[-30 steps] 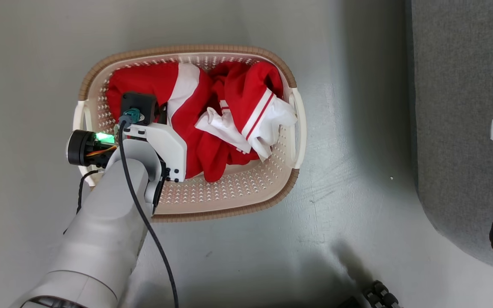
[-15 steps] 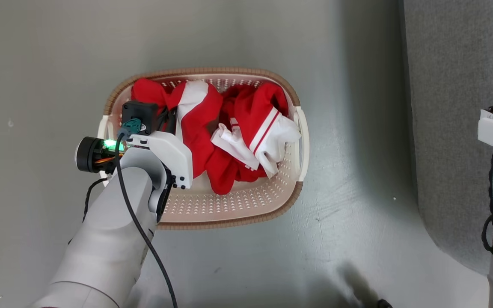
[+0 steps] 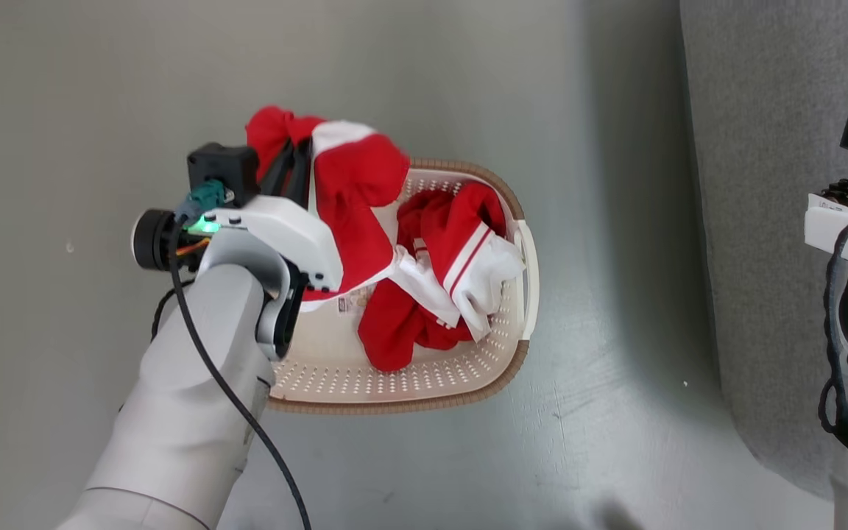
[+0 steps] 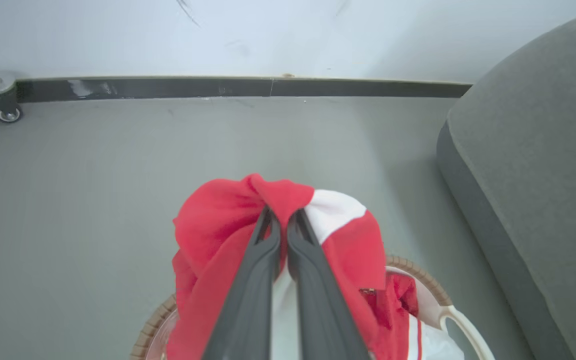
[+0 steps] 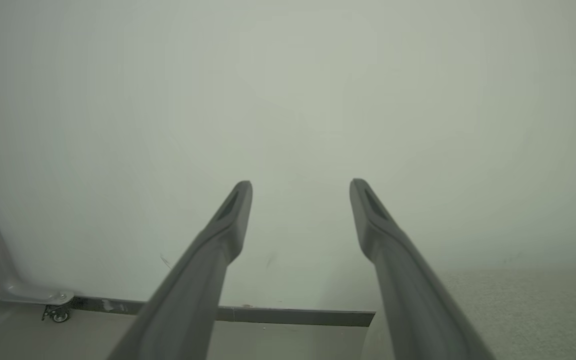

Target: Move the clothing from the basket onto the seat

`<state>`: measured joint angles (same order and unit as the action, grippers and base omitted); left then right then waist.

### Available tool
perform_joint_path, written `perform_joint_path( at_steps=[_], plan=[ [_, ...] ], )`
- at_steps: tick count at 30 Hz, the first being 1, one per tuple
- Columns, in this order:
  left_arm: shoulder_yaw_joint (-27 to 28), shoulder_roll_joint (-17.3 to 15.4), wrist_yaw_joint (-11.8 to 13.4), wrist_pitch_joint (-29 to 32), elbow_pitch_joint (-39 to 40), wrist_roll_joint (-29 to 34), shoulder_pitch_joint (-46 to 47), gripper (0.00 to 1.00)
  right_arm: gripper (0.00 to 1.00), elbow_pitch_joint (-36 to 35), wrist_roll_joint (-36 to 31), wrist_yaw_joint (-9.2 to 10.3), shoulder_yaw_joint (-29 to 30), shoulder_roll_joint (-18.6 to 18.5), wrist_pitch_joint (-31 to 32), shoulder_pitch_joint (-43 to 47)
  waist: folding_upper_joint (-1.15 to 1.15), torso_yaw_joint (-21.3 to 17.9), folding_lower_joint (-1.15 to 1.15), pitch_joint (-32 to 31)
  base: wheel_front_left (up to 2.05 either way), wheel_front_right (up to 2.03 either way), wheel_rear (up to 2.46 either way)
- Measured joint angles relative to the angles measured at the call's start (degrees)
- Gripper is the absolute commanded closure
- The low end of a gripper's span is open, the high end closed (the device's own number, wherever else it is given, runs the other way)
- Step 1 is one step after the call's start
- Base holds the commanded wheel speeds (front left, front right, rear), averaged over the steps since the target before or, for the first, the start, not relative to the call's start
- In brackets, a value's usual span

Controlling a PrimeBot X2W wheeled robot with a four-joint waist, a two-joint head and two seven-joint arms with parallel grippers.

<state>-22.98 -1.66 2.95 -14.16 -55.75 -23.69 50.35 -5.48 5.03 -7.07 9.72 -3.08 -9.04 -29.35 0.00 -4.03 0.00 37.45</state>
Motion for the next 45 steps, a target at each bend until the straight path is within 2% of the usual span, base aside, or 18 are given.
perform_joint_path(
  at_steps=[25,35,45],
  plan=[
    [6.53,-1.48,0.22,-0.05,21.00,-0.75,-8.64,1.00,0.00,5.39,-0.63,0.00,-2.96,0.01,-0.02,3.98,0.00,2.63,0.00,-12.39,0.00,0.00,0.00],
    [6.90,-3.55,-0.52,-0.05,24.21,-0.87,-12.52,1.00,0.00,7.42,-0.45,0.00,-4.14,0.02,0.22,7.22,0.00,2.99,0.00,-17.47,0.00,0.00,0.00],
    [6.10,-4.11,-1.00,0.10,27.38,-0.88,-16.10,1.00,0.00,8.95,0.09,0.00,-5.04,0.04,1.05,10.54,0.00,3.05,0.00,-22.21,0.00,0.00,0.00]
  ],
)
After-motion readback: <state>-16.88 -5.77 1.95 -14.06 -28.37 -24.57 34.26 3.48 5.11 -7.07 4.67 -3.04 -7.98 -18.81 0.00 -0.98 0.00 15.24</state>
